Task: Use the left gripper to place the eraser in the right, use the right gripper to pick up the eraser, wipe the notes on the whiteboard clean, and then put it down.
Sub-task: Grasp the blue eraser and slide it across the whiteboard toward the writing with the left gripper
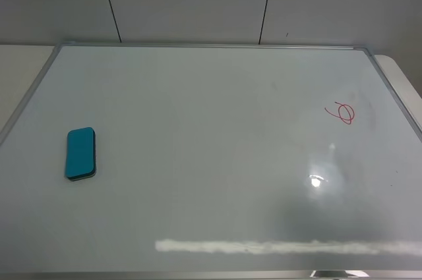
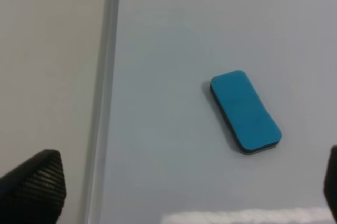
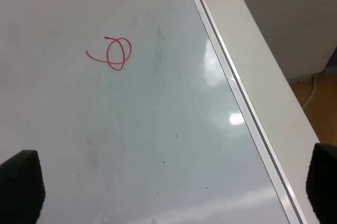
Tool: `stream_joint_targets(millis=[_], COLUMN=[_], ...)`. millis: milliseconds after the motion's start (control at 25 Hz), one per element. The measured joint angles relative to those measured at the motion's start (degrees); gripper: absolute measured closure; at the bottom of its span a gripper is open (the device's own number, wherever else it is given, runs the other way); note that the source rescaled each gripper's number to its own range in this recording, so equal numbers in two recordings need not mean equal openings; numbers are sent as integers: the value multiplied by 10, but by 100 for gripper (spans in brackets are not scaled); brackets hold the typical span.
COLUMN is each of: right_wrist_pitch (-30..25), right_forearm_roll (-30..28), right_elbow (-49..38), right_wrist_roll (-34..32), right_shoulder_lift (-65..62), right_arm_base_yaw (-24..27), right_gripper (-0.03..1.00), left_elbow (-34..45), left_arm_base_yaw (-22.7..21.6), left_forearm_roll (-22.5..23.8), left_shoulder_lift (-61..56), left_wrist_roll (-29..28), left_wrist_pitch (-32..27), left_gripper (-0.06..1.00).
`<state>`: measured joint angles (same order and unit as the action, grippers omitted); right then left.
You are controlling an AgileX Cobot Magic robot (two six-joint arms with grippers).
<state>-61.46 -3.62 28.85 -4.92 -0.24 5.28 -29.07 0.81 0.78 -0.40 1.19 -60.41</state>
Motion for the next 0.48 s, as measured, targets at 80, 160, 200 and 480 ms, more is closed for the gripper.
stream_joint_targets(millis=[80,160,200,480], right_wrist_pitch=[0,0,0,0], right_forearm_roll=[0,0,0,0], right_elbow=[0,0,0,0], right_wrist_roll=[0,0,0,0], right_shoulder_lift=[0,0,0,0], right_arm_base_yaw=[0,0,0,0], right_gripper=[-3,-3,-3,-3], left_elbow=[0,0,0,0], left_arm_base_yaw=[0,0,0,0], left_forearm_roll=[0,0,0,0], left_shoulder_lift=[0,0,0,0], left_wrist_roll=[0,0,1,1], left_wrist_pitch=[0,0,0,0], left_gripper=[-5,-5,-5,-5])
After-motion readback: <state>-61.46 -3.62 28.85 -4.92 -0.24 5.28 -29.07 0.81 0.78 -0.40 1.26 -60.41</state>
